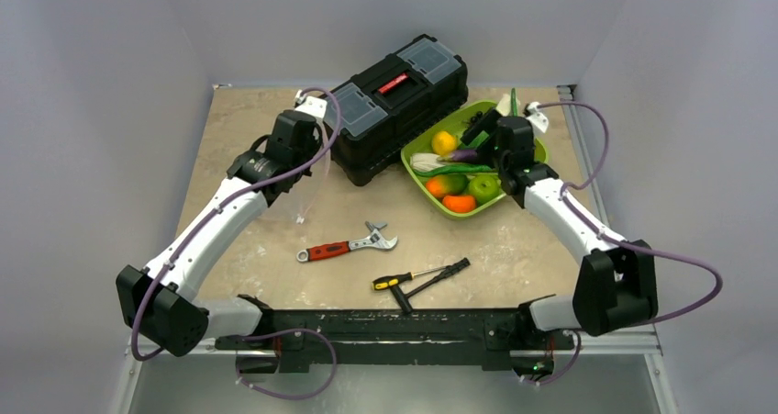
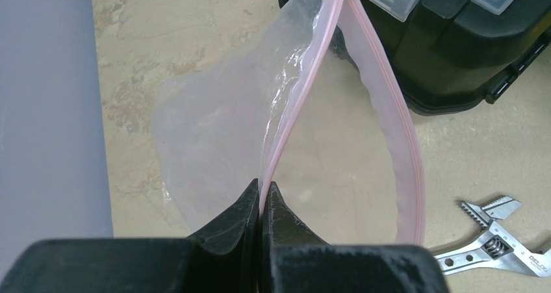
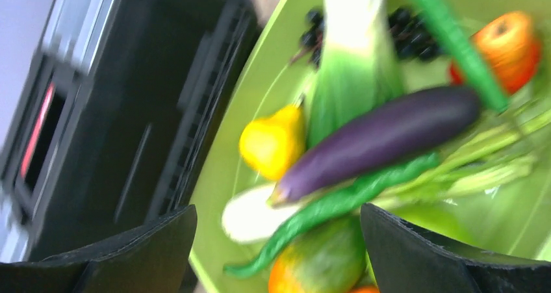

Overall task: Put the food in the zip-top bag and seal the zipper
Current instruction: Pick up the fake vegetable from the bin.

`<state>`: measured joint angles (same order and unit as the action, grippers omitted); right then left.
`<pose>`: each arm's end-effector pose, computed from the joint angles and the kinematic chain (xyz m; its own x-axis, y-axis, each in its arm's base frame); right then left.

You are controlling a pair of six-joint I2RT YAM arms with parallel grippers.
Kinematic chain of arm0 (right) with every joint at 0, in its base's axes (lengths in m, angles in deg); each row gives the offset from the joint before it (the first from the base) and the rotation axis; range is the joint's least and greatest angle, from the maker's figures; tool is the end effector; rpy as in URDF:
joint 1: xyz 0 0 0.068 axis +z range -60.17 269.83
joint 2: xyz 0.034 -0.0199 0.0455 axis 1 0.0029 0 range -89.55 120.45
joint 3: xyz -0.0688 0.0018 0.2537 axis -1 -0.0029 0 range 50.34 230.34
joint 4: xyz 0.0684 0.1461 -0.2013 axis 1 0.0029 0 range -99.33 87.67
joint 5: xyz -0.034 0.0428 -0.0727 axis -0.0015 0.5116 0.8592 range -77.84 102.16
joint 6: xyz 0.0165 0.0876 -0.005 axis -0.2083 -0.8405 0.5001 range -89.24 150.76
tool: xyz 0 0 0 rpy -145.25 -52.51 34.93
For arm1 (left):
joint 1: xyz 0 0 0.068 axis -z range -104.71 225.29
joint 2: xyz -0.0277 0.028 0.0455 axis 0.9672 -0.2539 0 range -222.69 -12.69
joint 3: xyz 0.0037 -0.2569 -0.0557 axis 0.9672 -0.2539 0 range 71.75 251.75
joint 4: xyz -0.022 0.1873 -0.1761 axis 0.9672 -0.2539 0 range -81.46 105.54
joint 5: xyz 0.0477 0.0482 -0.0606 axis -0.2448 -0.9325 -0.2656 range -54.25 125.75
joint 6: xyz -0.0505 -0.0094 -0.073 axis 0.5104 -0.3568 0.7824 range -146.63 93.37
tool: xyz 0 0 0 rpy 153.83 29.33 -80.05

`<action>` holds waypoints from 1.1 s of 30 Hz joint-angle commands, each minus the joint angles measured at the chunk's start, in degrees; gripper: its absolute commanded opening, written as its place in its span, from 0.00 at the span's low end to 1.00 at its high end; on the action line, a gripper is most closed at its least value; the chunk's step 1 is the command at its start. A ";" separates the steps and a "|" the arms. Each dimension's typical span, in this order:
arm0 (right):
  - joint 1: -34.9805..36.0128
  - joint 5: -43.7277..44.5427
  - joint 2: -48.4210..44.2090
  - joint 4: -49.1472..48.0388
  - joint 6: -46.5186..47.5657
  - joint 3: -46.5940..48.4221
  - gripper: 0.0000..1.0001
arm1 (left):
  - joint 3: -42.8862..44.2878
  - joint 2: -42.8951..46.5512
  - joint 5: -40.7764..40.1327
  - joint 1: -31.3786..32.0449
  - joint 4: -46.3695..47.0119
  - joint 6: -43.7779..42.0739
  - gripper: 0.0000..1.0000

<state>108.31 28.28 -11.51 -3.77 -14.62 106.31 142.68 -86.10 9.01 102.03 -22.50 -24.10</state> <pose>0.3360 0.0891 0.2568 -0.3597 0.6008 -0.7139 0.2633 0.7994 0.5401 0.2855 -0.1037 0.3120 -0.5839 0.2501 -0.7723 0.0707 0.9634 0.2585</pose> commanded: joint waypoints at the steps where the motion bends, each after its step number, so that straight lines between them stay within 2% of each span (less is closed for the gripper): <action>1: -8.52 -2.71 2.85 -7.41 -8.61 -0.11 0.99 | 1.84 2.05 1.83 -0.20 1.75 1.26 0.00; 6: -15.76 -10.93 11.33 -10.26 -12.52 1.87 0.99 | 2.10 2.33 2.56 -0.29 1.82 1.29 0.00; 12: -17.12 -9.20 17.24 -11.61 -12.44 3.10 0.99 | 2.23 1.87 2.79 -0.31 1.64 1.34 0.00; 18: -17.36 -10.37 20.59 -11.80 -13.32 3.88 0.93 | 2.34 1.94 2.65 -0.29 1.49 1.17 0.00; 21: -17.33 -10.93 19.32 -14.88 -13.34 1.62 0.74 | 2.36 1.87 2.70 -0.29 1.58 1.17 0.00; 23: -17.34 -10.71 17.82 -15.57 -12.79 0.62 0.71 | 2.43 1.86 2.79 -0.29 1.58 1.17 0.00; 26: -17.34 -9.92 15.27 -17.38 -11.13 -0.93 0.42 | 2.52 1.84 3.25 -0.29 1.60 1.23 0.00; 28: -17.34 -8.70 13.81 -16.83 -10.62 -1.09 0.17 | 2.82 1.70 3.66 -0.31 1.46 1.30 0.00; 29: -17.34 -8.26 13.09 -16.22 -10.22 -1.04 0.11 | 2.98 1.72 3.61 -0.33 1.26 1.33 0.00; 33: -17.34 -7.65 7.81 -19.48 -6.04 -3.00 0.00 | 3.16 1.84 2.90 -0.30 0.62 1.99 0.00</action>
<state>91.05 18.64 2.41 -18.11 -25.13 104.76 142.94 -85.46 11.96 102.03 -22.63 -23.86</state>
